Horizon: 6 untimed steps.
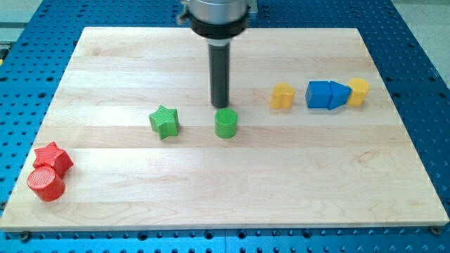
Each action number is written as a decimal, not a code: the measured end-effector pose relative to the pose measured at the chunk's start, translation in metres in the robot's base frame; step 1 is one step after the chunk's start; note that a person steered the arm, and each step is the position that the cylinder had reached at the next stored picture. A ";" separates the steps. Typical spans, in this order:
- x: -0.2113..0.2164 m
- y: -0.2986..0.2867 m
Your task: Place the green star top left to the green circle
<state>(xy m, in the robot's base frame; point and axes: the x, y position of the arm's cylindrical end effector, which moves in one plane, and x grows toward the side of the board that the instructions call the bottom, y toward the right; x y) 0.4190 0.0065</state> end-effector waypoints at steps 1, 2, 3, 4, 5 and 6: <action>0.099 0.001; 0.102 -0.005; 0.125 -0.048; 0.135 -0.117; 0.092 -0.159; 0.043 -0.173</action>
